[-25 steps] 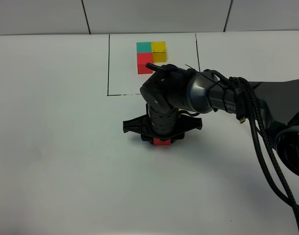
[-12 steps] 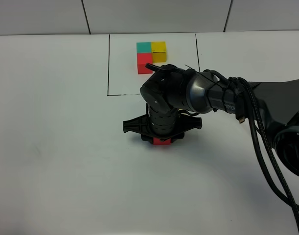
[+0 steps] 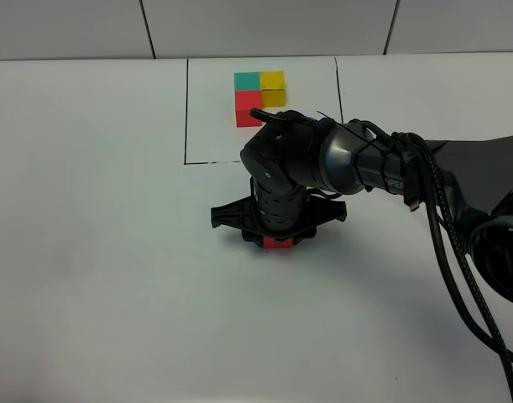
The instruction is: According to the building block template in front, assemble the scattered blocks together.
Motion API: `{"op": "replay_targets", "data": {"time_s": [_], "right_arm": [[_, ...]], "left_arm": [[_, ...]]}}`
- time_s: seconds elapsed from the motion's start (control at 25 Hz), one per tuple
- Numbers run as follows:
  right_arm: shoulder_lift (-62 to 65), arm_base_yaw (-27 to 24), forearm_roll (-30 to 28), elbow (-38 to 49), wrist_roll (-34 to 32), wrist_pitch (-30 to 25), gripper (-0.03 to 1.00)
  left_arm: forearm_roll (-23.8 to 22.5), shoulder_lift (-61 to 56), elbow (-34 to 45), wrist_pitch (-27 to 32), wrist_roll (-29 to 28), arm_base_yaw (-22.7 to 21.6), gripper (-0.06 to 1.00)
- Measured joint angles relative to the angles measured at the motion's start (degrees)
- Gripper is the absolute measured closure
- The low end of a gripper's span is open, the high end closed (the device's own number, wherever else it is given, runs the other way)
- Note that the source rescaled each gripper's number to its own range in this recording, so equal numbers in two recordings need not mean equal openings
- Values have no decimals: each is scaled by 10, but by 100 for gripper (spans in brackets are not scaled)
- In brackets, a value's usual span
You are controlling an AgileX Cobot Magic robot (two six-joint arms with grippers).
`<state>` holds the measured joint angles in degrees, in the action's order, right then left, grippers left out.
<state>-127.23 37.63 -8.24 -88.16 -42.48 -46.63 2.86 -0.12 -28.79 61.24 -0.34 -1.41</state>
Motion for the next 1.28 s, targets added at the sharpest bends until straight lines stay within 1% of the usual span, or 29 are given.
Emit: {"op": "replay_targets", "data": {"time_s": [0.16,0.24,0.36,0.48,0.56,0.6,0.64,0.72,0.8,0.92,1.08,1.28], "right_arm": [[-1,0,0,0,0,1,96],[-3,0,-2,0,7,11,89],[-3,-1,-1,0,22,28,59],[-3,-1,11,0,43,36,25],[-1,-1,18,0,57,36,10],[0,-1,22,0,65,35,4],[0,-1,25,0,72,32,1],[3,-1,35,0,81,19,-2],[8,-2,40,3,89,4,-3],[29,-2,44,20,95,1,-3],[80,-2,59,61,115,10,0],[165,-2,89,138,176,24,4]], "left_arm": [[0,0,0,0,0,0,20],[0,0,0,0,0,0,20],[0,0,0,0,0,0,20],[0,0,0,0,0,0,20],[-1,0,0,0,0,0,20],[-1,0,0,0,0,0,20],[-1,0,0,0,0,0,20],[-1,0,0,0,0,0,20],[-1,0,0,0,0,0,20],[-1,0,0,0,0,0,20],[-1,0,0,0,0,0,20],[-1,0,0,0,0,0,20]]}}
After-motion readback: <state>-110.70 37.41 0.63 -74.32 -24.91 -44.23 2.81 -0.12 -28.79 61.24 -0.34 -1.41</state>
